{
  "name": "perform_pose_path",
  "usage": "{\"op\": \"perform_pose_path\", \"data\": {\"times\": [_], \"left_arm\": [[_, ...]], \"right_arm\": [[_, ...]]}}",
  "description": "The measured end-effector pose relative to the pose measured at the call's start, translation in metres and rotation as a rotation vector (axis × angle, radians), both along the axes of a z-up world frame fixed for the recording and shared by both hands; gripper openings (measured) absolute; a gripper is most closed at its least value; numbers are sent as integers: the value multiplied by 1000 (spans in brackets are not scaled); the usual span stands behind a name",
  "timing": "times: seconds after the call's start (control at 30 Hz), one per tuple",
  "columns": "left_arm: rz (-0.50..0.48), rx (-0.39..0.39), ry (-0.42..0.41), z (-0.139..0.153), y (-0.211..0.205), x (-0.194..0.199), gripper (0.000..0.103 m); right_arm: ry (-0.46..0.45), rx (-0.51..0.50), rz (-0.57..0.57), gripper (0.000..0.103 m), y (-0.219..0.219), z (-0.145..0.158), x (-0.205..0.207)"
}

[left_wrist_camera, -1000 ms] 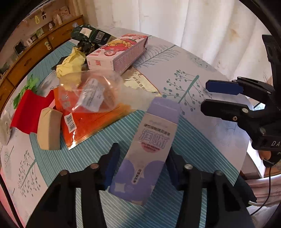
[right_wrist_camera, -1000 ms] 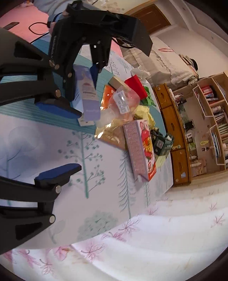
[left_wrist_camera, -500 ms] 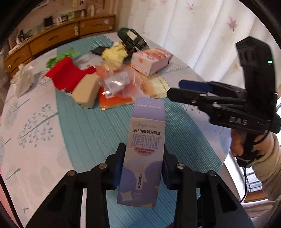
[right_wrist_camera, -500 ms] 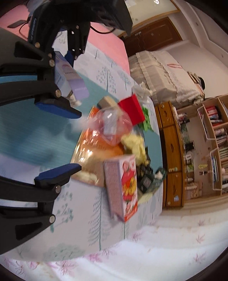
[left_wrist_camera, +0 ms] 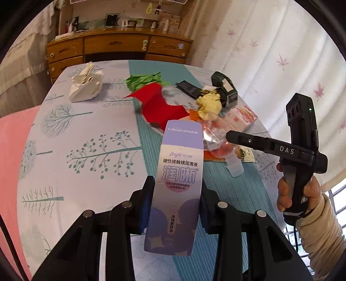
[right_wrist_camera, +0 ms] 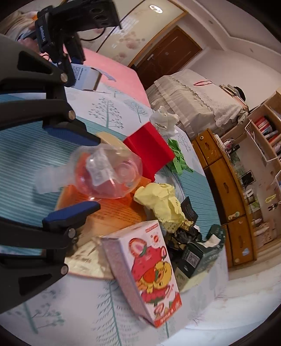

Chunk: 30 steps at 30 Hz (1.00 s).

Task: Collect trash
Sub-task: 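Grasp the lens-solution box with the left gripper while the right gripper grasps the clear bottle, then carry the box and bottle over the bin and open both grippers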

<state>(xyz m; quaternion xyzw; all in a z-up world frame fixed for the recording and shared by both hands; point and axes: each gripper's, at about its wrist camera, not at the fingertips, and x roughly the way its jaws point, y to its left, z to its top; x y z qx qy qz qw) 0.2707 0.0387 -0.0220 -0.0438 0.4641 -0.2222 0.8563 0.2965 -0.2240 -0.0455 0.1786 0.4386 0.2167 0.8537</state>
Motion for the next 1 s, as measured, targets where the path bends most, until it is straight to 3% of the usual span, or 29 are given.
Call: {"op": "perform_pose_path", "data": {"times": [0.17,0.3,0.33,0.5,0.73,1.0], "left_arm": [[5,-14,18,-9,8,3,35],[1,-18,29,-12,10,4,35],[2,-17,29,-12,10,5,35],[9,-16,31,-10,10,0,35],[-3,8,19,6,7,-28,35],[-38,47,-9,28,6,-97,35]], "right_arm": [[42,96,24,54,1,-14,17],[20,102,57,53,8,-14,17],[13,99,60,47,10,-14,17],[-30,64,74,46,21,-6,-1],[-88,51,92,46,23,22,-63],[-143,-2,104,46,23,50,-156]]}}
